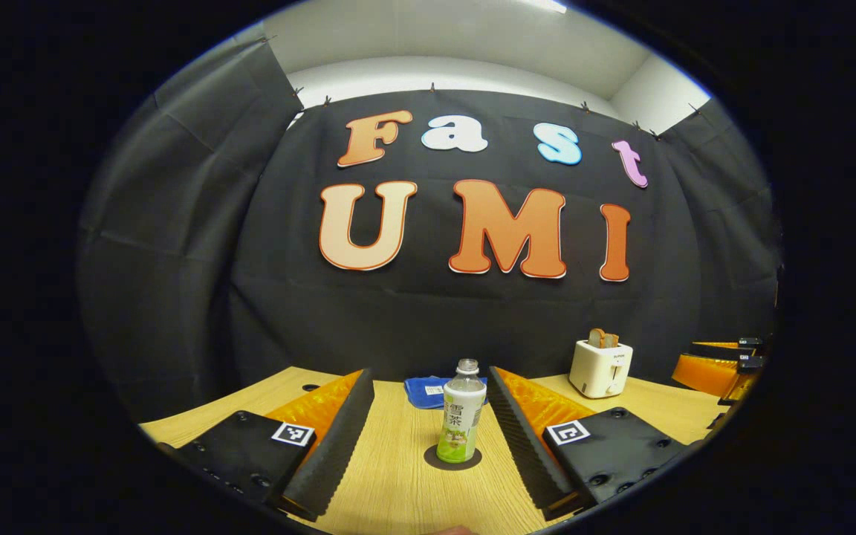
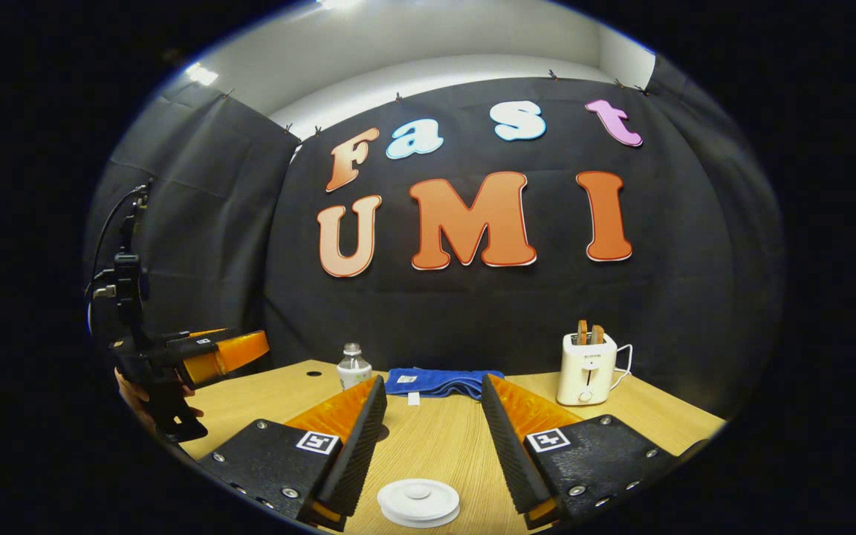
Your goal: Open the teacup lid with one hand, grasp the water bottle and pour water into the teacup with the other hand; after pouring, place the water bottle on the coaster and then close the teacup lid.
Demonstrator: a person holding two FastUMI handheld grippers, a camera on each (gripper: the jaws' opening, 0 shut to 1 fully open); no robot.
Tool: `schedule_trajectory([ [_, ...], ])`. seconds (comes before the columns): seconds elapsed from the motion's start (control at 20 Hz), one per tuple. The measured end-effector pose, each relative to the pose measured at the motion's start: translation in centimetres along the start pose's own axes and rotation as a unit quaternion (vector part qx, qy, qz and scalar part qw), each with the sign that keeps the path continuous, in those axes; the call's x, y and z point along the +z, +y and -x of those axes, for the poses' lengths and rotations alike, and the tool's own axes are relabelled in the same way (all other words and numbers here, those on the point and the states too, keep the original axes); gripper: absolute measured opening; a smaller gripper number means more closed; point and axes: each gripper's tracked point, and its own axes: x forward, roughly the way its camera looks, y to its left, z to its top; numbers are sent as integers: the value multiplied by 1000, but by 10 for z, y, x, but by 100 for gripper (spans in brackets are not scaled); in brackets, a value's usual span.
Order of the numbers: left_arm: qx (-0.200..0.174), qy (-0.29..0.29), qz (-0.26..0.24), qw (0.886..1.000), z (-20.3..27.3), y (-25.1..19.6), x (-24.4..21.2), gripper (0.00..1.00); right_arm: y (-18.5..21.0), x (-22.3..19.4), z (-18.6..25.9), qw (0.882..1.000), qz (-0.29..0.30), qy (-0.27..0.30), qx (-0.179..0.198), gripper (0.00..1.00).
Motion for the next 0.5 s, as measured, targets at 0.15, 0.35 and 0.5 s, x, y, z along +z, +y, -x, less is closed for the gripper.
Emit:
schedule_trajectory([
  [0.15, -1, -20, -10, 1000, 11, -7, 12, 98, 5, 21, 6, 999, 14, -41, 9, 82],
  [0.35, 10, -31, -28, 999, 22, -10, 17, 96, 7, 34, 13, 996, 37, -80, 10, 82],
  [0.5, 18, -13, -48, 999, 20, -7, -2, 96, 10, 30, 16, 997, 20, -75, 17, 82],
])
